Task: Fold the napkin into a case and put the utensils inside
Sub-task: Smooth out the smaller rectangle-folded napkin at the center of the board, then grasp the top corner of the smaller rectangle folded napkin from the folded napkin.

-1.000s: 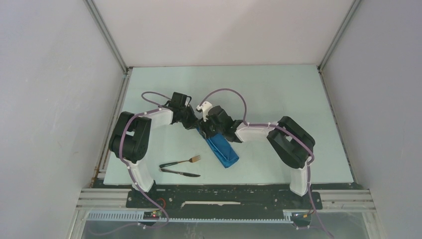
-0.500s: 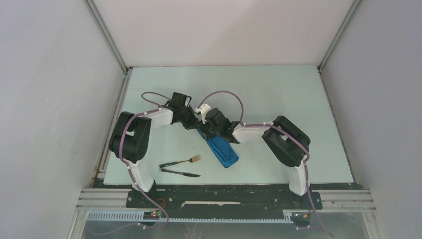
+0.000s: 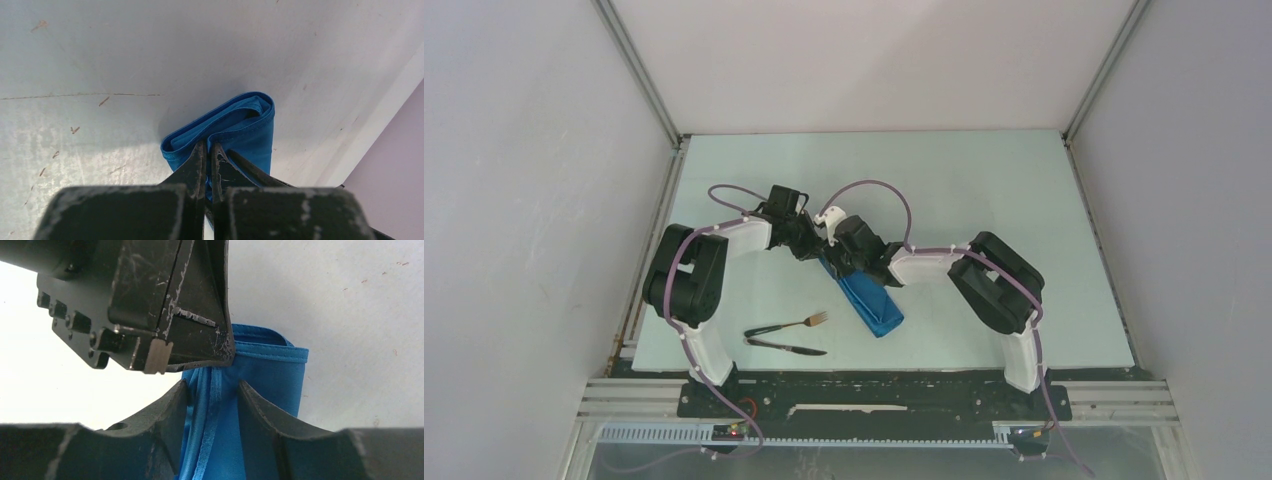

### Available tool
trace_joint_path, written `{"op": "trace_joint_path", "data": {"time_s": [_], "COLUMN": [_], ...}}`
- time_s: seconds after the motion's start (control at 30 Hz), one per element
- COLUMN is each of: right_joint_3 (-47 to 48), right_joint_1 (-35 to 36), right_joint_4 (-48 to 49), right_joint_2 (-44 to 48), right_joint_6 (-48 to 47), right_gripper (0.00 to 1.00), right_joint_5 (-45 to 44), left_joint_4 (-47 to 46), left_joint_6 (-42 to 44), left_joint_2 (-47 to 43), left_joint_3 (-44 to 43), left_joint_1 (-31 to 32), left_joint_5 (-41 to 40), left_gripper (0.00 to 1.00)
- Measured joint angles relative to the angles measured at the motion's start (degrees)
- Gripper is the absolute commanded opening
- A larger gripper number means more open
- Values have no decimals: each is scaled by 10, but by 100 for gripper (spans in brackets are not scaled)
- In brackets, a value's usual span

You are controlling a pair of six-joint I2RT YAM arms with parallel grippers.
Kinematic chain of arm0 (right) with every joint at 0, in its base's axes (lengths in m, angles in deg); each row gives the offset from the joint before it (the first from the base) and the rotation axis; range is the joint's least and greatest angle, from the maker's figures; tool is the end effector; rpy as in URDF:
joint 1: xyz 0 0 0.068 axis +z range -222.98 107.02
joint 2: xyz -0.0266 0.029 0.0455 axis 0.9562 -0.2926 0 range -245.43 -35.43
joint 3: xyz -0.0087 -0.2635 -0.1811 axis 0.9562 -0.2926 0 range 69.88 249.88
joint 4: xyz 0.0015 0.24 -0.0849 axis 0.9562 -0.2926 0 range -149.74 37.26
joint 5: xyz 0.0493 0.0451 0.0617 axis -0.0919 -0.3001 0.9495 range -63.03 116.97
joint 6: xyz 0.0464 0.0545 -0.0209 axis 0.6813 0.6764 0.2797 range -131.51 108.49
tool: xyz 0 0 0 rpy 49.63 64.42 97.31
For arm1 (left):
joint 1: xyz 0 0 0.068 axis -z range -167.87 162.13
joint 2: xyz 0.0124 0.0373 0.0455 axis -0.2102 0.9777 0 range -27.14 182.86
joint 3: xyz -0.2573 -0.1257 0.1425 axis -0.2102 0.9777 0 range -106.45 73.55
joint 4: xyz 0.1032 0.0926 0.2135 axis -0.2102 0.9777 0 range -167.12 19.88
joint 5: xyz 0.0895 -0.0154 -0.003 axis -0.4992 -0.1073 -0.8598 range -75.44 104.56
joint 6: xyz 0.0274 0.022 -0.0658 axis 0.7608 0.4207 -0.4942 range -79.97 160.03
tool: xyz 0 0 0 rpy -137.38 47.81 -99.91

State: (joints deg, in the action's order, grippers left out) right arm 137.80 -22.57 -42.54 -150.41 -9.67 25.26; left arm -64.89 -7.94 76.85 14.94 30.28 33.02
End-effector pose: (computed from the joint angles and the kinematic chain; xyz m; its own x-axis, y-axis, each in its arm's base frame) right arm 0.2991 0.3587 0.1817 -0.4063 -0.4411 -0.8002 -0.7424 0.6699 0.0077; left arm 0.3516 -0.1361 0.1770 -0.8764 -0.4541 -0.1601 -0.2902 0.7634 -0.5771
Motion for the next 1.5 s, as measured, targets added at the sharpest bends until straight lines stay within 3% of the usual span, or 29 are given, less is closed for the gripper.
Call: {"op": "trace_joint_path", "data": {"time_s": [0.13, 0.27, 0.4, 0.57, 0.6, 0.87, 0.9, 0.97, 1.1, 1.3, 1.5], "right_joint_3": [1, 1, 2, 2, 2, 2, 2, 2, 2, 0, -7], "right_joint_1": [0, 0, 0, 0, 0, -3, -4, -5, -13, -28, -42], "right_joint_4": [3, 4, 4, 5, 5, 5, 5, 5, 5, 15, 28], "right_joint_2": [-1, -3, -4, -4, -4, -4, -4, -4, -4, -3, -1], "right_joint_6": [0, 1, 5, 5, 5, 16, 19, 29, 57, 104, 140], "right_gripper": [47, 30, 25, 0, 0, 0, 0, 0, 0, 0, 0], "right_joint_5": [-4, -5, -9, -12, -12, -7, -6, -5, -1, 30, 59], "left_joint_4": [0, 0, 0, 0, 0, 13, 16, 22, 14, -31, -67], "left_joint_6": [0, 0, 0, 0, 0, 5, 6, 14, 20, 30, 49], "left_joint_2": [0, 0, 0, 0, 0, -22, -34, -70, -167, -276, -241], "left_joint_3": [0, 0, 0, 0, 0, 0, 2, 10, 65, 187, 193], "left_joint_1": [0, 0, 0, 0, 0, 0, -1, -1, 4, 74, 151], "left_joint_5": [0, 0, 0, 0, 0, -26, -37, -61, -115, -194, -238], "left_gripper": [0, 0, 0, 0, 2, 46, 60, 66, 61, 34, 34]}}
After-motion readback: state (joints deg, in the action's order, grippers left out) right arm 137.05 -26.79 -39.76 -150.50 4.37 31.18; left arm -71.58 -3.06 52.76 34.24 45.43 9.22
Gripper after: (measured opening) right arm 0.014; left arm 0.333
